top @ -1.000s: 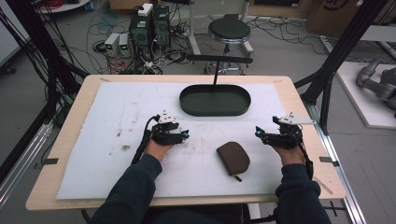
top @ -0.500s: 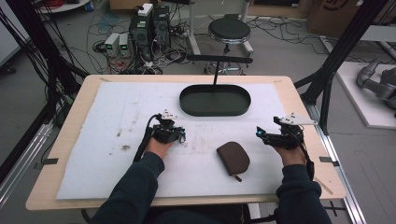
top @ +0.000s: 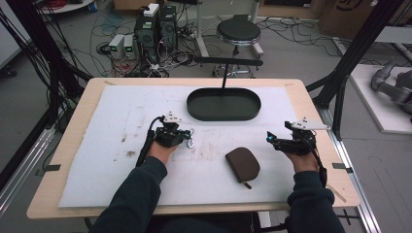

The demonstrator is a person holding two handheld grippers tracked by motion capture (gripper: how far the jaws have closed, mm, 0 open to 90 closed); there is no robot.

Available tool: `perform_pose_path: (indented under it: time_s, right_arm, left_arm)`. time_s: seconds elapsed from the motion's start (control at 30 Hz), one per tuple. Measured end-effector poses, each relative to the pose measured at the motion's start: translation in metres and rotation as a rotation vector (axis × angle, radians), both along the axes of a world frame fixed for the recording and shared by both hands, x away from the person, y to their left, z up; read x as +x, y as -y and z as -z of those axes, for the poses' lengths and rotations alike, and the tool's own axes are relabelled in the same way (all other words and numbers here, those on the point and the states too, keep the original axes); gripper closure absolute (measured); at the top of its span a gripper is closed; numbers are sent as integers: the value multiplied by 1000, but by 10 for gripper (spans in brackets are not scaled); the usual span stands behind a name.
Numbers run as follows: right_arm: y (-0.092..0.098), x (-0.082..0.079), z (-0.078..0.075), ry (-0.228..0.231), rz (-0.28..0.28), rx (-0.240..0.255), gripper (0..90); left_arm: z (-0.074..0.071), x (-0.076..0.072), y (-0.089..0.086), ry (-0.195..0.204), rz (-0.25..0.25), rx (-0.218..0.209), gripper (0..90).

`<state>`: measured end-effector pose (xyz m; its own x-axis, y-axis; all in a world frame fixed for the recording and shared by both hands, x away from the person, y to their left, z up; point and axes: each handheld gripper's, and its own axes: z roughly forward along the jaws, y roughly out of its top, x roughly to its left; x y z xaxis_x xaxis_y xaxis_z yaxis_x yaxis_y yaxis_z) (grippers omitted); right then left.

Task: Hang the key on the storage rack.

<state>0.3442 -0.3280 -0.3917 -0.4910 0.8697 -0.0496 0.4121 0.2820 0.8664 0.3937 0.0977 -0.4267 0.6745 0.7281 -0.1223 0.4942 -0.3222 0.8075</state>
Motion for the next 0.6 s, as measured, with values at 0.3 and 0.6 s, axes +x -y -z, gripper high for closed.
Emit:
perform_pose_path:
  time_s: [0.3,0.6]
  right_arm:
    - [2,1,0,0,0,13,182]
    - [2,4,1,-1,-1,21,182]
  left_arm:
    - [-32,10,-11,80,4,-104,882]
    - [-71,36,-15,163,28,-146,882]
